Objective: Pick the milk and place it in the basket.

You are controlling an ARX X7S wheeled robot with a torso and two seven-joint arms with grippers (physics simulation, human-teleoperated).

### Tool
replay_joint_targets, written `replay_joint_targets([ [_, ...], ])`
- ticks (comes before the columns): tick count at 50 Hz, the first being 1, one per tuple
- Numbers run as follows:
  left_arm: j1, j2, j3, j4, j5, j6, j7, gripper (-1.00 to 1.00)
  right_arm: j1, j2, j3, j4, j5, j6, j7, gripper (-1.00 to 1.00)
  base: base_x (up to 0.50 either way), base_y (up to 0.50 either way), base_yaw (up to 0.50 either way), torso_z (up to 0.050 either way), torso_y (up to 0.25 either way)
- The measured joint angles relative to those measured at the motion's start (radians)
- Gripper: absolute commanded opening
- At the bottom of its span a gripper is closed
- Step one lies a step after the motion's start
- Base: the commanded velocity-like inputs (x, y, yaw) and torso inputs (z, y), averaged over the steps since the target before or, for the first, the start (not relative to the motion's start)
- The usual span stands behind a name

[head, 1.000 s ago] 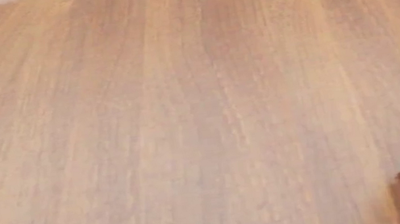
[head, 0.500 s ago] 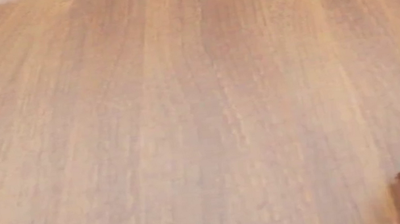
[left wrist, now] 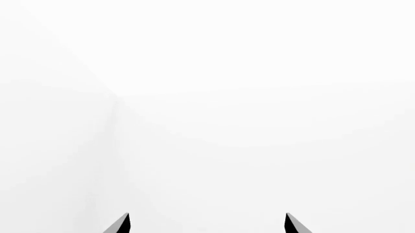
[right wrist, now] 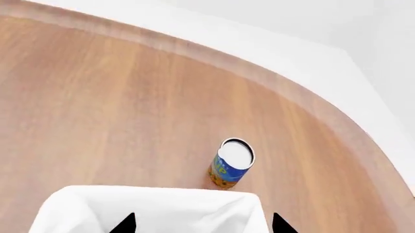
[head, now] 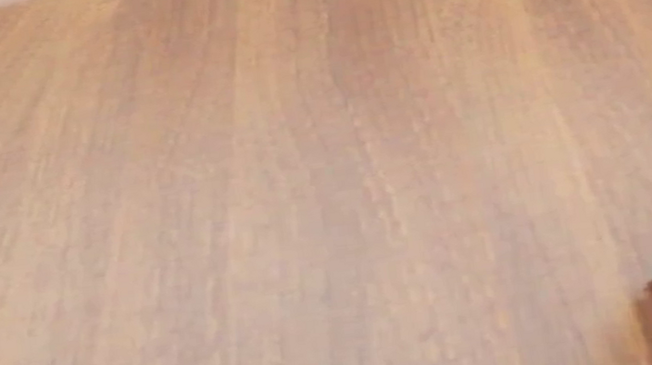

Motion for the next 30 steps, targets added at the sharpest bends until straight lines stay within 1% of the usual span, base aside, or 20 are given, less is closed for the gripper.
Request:
replay_joint_targets([
  [5,0.004,0.000,0.000,0.000,0.001,0.003,0.000,1.00,0.058,-0.031,0.035,0.017,-0.007,-0.026,0.012,1.00,0.00,0.00,0.00,0.000,0.000],
  [15,0.006,-0.001,0.002,-0.001,0.001,0.006,-0.002,1.00,0.119,-0.074,0.144,0.042,0.002,-0.096,0.102,1.00,0.00,0.00,0.00,0.000,0.000],
  [22,0.005,-0.002,0.004,-0.002,0.001,0.008,-0.003,1.00,0.111,-0.080,0.229,0.022,0.025,-0.135,0.181,1.00,0.00,0.00,0.00,0.000,0.000],
  [30,0.004,-0.003,0.008,-0.003,0.002,0.010,-0.005,1.00,0.054,-0.074,0.336,-0.029,0.060,-0.180,0.280,1.00,0.00,0.00,0.00,0.000,0.000],
])
